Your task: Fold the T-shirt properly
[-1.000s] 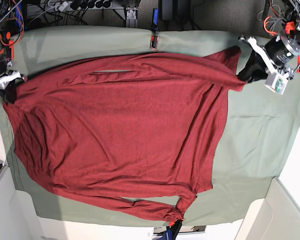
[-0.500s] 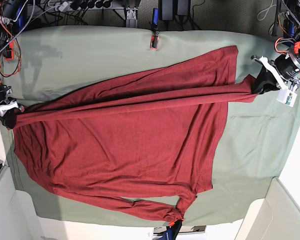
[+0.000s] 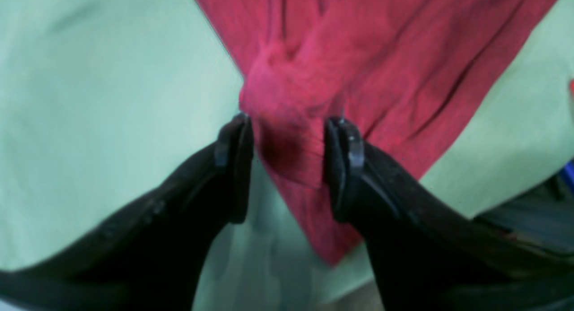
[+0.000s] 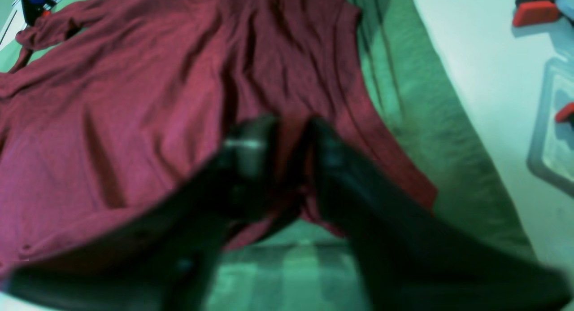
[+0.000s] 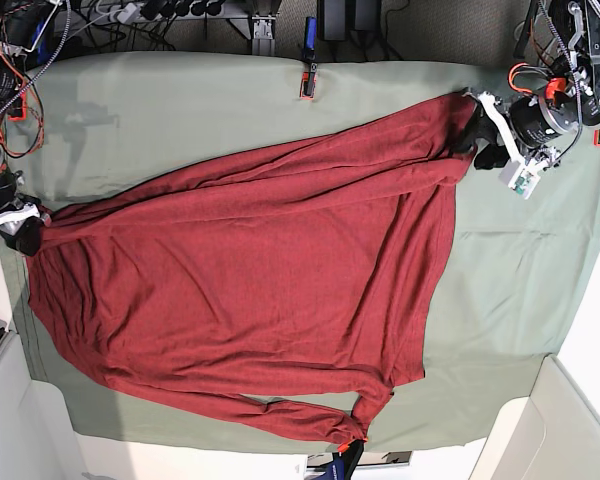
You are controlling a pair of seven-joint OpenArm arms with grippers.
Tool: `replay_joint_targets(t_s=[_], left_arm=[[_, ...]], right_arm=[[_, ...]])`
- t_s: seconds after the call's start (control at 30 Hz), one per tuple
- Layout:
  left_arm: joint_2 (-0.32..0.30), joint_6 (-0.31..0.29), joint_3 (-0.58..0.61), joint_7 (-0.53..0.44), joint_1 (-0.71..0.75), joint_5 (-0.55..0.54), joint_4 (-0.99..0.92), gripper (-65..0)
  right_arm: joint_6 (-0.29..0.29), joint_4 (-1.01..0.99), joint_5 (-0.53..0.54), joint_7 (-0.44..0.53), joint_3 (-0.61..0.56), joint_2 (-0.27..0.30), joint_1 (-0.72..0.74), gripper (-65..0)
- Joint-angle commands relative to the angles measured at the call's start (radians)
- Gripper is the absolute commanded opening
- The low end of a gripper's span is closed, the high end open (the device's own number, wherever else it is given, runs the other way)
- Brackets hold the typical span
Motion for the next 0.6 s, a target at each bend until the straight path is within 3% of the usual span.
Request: replay_joint_targets(t_s=[0.0,0.1,0.2,0.33,0.47,0.57], left_arm=[[-0.020,-0.004,-0.029,0.013,-0.002,-0.043,0.013,-35.9],[-0.019,-0.004,-0.120,0.093,0.040,-0.199,0.046,-35.9],[-0.019,-0.004,-0.214,0.105,0.132,-0.295,0.108,-35.9],[-0.019,-0.004,-0.240,0.104,0.224,-0.307,0.161,-35.7],[0.002,-0.004,-0.240,0.104,0.259,-0.316,0.190,-28.0],[0.021,-0.004,-0.240,0.100,0.282,-0.316,0.211,-27.1]], right_arm=[[0.011,0.015,0.016,0.022,0.003,0.015,0.013,-39.2],[0.012,0.015,0.021,0.008,0.003,0.015,0.012,-37.2],[0.015,0.015,0.052,-0.032,0.003,0.015,0.010,-37.2],[0.015,0.016,0.061,-0.072,0.005,0.014,0.010,-37.2],[0.014,0.031,0.069,-0.133,0.040,0.014,0.008,-37.2],[0.014,0.056,0.093,-0.151,0.100,0.014,-0.014,-37.2]])
